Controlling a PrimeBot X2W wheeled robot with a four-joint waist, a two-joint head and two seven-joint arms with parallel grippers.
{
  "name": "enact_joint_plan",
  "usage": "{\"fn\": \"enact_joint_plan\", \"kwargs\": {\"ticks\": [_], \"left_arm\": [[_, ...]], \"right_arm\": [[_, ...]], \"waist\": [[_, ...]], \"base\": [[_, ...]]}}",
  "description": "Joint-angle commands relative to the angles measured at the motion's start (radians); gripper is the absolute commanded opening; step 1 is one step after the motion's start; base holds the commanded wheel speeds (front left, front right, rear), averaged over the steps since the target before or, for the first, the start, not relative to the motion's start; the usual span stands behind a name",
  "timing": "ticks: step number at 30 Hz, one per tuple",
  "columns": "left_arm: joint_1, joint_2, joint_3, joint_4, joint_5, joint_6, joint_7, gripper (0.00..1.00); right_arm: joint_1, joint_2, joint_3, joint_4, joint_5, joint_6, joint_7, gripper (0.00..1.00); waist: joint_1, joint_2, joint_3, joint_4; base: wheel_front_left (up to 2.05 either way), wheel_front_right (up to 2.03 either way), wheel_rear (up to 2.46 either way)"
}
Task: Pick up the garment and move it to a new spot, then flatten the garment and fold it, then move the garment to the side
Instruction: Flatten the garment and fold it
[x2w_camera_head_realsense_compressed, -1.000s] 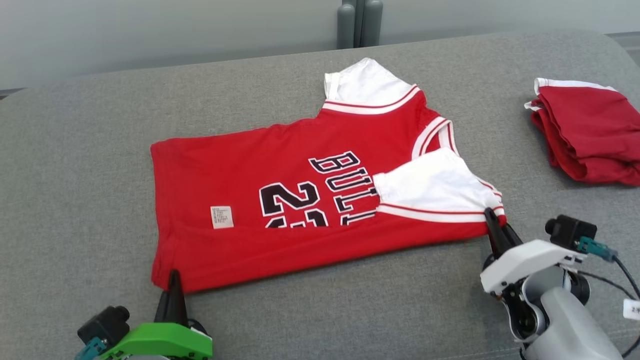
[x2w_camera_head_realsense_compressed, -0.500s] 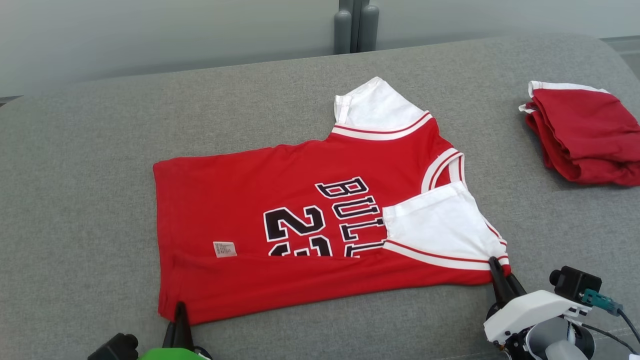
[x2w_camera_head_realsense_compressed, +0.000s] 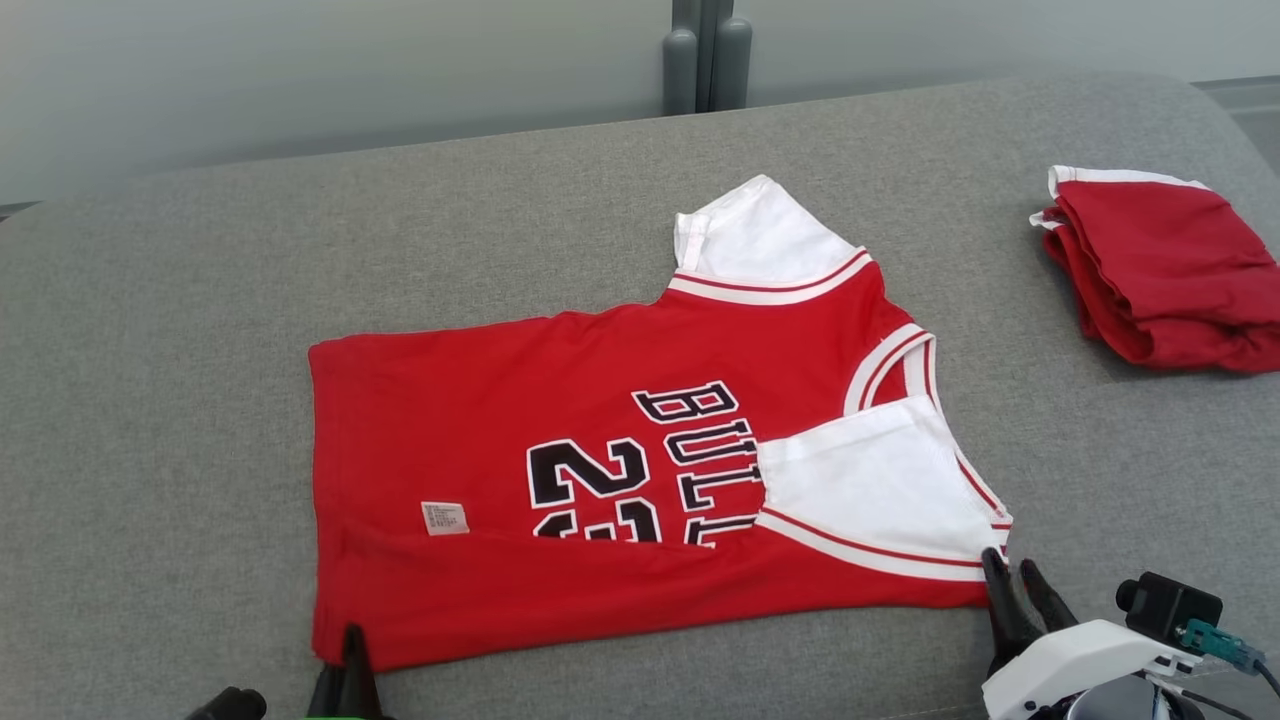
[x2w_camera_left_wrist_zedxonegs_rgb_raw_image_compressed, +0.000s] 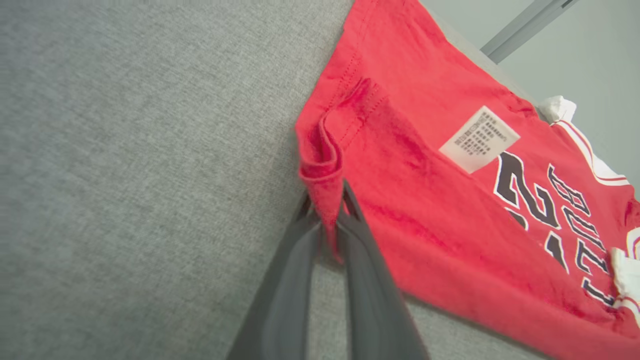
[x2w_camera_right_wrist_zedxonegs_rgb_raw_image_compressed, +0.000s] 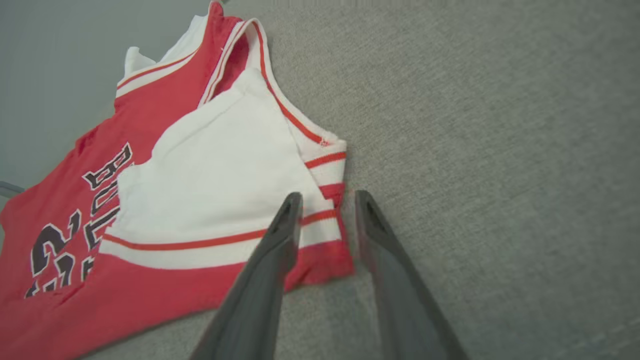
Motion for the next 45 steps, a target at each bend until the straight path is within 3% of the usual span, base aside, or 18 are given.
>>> {"fn": "enact_joint_plan", "kwargs": {"ticks": [1,10,18,28,37,45], "left_arm": [[0.018,0.020,0.006,-0.011,0.005,0.011,0.009,1.00],[-0.004,0.087,0.011,-0.070,0.047,0.037,0.022,1.00],[-0.159,0.198,-0.019,-0.088,0.119,0.033,0.097,1.00],[-0.452,0.320,-0.086,0.084,0.203,-0.003,0.261,1.00],[-0.639,0.355,-0.130,0.249,0.246,-0.028,0.348,1.00],[-0.714,0.382,-0.157,0.339,0.257,-0.042,0.409,1.00]], "right_arm": [[0.013,-0.005,-0.002,-0.014,0.002,-0.001,-0.007,1.00],[0.043,-0.005,-0.039,-0.076,-0.030,-0.001,-0.006,1.00],[0.024,-0.005,-0.073,-0.201,-0.099,-0.001,0.024,1.00],[-0.042,-0.005,-0.015,-0.347,-0.145,-0.001,0.090,1.00],[-0.116,-0.005,0.039,-0.389,-0.157,-0.001,0.107,1.00],[-0.142,-0.007,0.059,-0.384,-0.159,-0.001,0.109,1.00]], "waist": [[0.0000,-0.0001,-0.003,-0.005],[0.0000,-0.0001,-0.027,-0.031],[0.0000,-0.0001,-0.020,-0.058],[0.0000,-0.0001,0.081,-0.107],[0.0000,-0.0001,0.179,-0.139],[0.0000,-0.0001,0.202,-0.148]], "base": [[0.00,0.00,0.00],[0.00,0.00,0.00],[0.00,0.00,0.00],[0.00,0.00,0.00],[0.00,0.00,0.00],[0.00,0.00,0.00]]}}
